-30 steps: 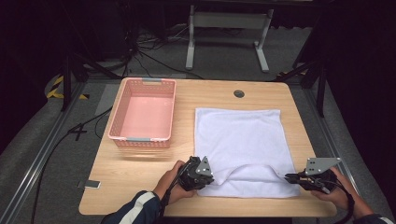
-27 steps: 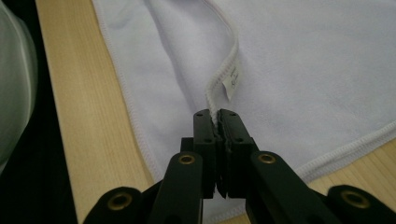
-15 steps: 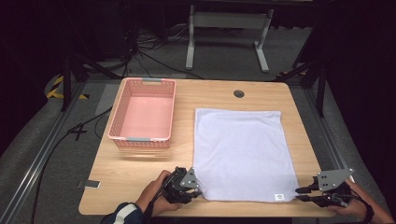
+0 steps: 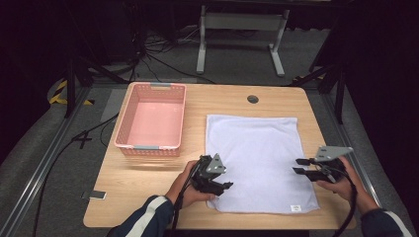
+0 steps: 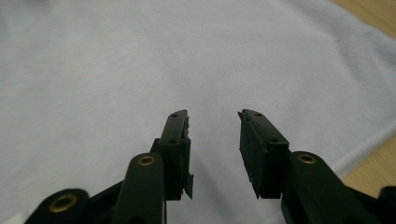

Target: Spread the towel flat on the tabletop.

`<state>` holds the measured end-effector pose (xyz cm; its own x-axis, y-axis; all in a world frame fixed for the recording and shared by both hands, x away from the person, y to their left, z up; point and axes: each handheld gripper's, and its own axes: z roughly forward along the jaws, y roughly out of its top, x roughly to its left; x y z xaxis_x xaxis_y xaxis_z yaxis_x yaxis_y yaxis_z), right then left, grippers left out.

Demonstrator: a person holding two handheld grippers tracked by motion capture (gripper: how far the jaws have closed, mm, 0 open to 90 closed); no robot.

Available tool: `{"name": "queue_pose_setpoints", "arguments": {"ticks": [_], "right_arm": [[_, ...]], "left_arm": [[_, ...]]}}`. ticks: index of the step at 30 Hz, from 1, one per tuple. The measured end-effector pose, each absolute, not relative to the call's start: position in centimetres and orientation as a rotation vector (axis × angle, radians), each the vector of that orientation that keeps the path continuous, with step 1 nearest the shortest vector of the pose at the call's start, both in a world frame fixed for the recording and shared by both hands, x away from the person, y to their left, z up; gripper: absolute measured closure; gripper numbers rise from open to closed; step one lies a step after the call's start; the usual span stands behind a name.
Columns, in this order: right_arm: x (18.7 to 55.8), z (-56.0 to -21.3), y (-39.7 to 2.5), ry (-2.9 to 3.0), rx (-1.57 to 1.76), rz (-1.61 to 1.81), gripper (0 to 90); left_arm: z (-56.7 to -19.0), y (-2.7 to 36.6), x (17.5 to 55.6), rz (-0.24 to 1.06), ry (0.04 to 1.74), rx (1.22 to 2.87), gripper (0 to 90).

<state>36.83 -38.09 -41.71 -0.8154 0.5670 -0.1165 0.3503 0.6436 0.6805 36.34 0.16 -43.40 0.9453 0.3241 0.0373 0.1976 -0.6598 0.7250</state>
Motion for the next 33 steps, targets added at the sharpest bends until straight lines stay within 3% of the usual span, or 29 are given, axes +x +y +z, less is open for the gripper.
{"name": "queue_pose_setpoints", "arguments": {"ticks": [5, 10, 16, 18, 20, 21, 22, 23, 27, 30, 32, 33], "right_arm": [[39.0, -44.4, -37.3, 2.613, 0.803, 0.911, 67.1], [37.4, -44.8, -38.4, 2.638, 0.827, 0.968, 65.8], [33.8, -44.6, -39.1, 2.742, 0.799, 0.968, 63.6], [32.5, -44.4, -39.1, 2.767, 0.769, 0.947, 58.9], [31.5, -44.0, -39.2, 2.742, 0.745, 0.888, 54.1], [31.5, -44.0, -39.2, 2.742, 0.745, 0.888, 54.1], [31.8, -43.4, -39.5, 2.673, 0.765, 0.922, 54.3], [31.8, -43.4, -39.5, 2.673, 0.765, 0.922, 54.3], [35.1, -41.8, -40.8, 2.414, 0.948, 0.986, 54.3], [38.2, -41.2, -41.4, 2.313, 1.027, 0.964, 57.6], [40.2, -41.1, -41.8, 2.264, 1.073, 0.959, 60.0], [41.1, -41.3, -41.9, 2.250, 1.094, 0.965, 61.7]], "left_arm": [[-45.7, -0.2, 38.3, 0.111, 0.424, 2.349, 46.4], [-46.3, 0.5, 37.5, 0.031, 0.480, 2.327, 46.3], [-45.7, 0.8, 35.0, -0.145, 0.345, 2.401, 46.5], [-45.4, 1.0, 33.9, -0.094, 0.319, 2.433, 45.9], [-45.0, 1.2, 33.8, -0.023, 0.334, 2.430, 37.4], [-44.7, 1.2, 34.1, 0.038, 0.372, 2.413, 37.4], [-44.3, 1.1, 35.2, 0.079, 0.459, 2.335, 34.6], [-44.3, 1.1, 35.2, 0.079, 0.459, 2.335, 33.7], [-43.8, -0.4, 38.2, 0.292, 0.507, 2.345, 28.9], [-43.9, -1.2, 41.2, 0.242, 0.598, 2.315, 29.5], [-44.1, -1.8, 42.2, 0.281, 0.580, 2.348, 38.4], [-44.3, -2.0, 42.6, 0.283, 0.576, 2.350, 38.4]]}}
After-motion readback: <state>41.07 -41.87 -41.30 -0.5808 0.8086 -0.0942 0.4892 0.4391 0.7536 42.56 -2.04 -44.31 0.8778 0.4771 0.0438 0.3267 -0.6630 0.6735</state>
